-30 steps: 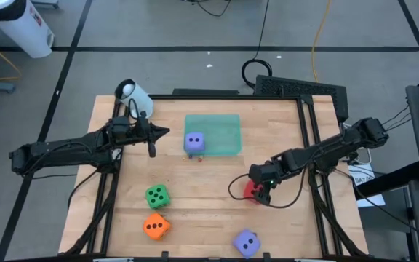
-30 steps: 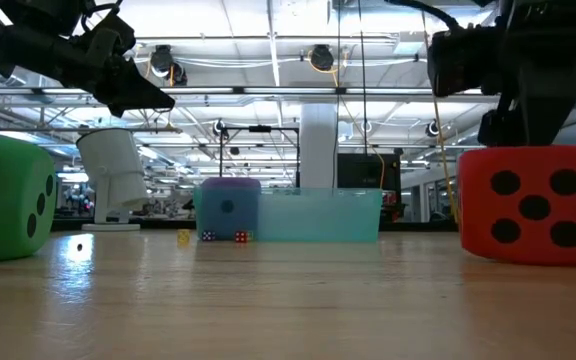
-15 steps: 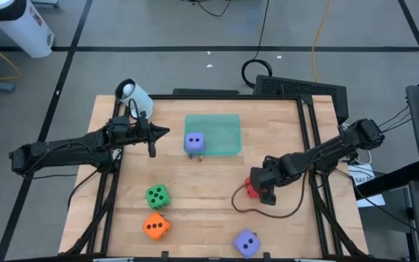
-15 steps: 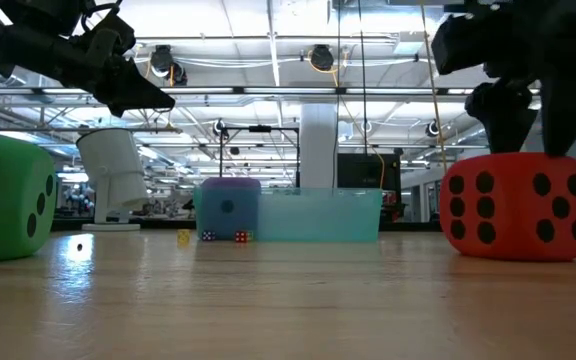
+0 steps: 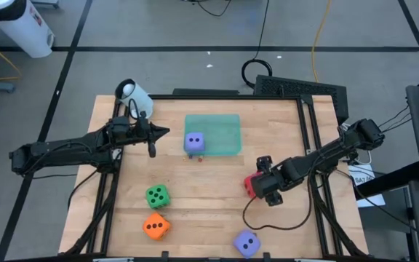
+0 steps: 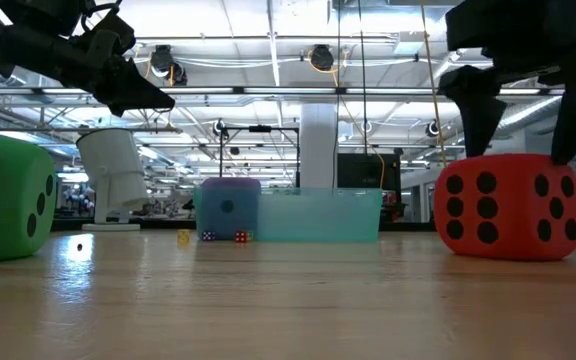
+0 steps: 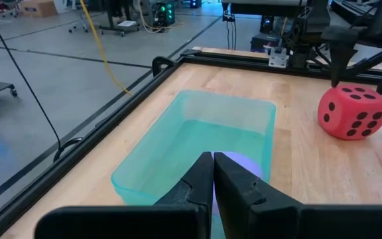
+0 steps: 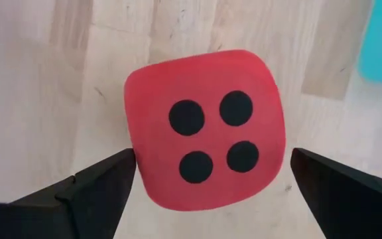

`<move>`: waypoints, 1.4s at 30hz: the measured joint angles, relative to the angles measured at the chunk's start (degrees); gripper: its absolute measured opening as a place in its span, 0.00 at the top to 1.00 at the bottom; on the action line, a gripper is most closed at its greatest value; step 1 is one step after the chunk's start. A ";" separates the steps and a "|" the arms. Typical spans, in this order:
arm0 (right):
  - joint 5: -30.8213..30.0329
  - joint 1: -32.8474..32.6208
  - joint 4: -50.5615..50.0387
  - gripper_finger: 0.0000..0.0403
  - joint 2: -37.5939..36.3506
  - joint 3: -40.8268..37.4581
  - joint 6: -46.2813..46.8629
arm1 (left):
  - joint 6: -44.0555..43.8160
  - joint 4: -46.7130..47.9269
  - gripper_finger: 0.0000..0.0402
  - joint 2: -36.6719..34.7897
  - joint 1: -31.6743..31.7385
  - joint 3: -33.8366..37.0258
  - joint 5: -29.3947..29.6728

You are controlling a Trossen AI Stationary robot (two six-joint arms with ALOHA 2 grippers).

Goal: Pick & Place Dice

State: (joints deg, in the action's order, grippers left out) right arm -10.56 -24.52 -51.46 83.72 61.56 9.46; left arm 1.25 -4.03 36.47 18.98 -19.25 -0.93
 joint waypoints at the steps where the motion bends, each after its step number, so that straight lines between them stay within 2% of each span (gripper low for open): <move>1: 0.01 -0.26 0.25 0.03 0.00 0.00 -1.68 | 0.01 0.02 0.95 0.00 0.00 0.00 0.00; 12: 1.93 2.38 4.27 0.03 -0.08 0.07 -10.71 | 0.03 0.04 0.95 0.00 0.00 0.00 0.00; 17: 6.06 5.13 4.47 0.03 -0.09 0.07 -12.18 | 0.04 0.04 0.95 0.00 0.00 0.00 0.00; 26: 9.31 8.21 6.76 0.03 2.76 -0.68 -15.29 | 0.53 0.60 0.95 0.00 0.00 0.00 0.00; 35: 10.24 8.51 11.45 0.03 4.23 -3.80 -14.15 | 1.12 1.01 0.95 0.02 0.00 0.00 0.00; 42: 15.42 8.46 20.10 0.03 4.39 -10.14 -10.19 | 1.02 0.98 0.95 0.02 0.00 0.00 0.00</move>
State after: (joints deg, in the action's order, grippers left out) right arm 4.87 -16.06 -31.35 88.11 51.42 -0.73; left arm 2.27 -3.05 36.49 18.98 -19.25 -0.93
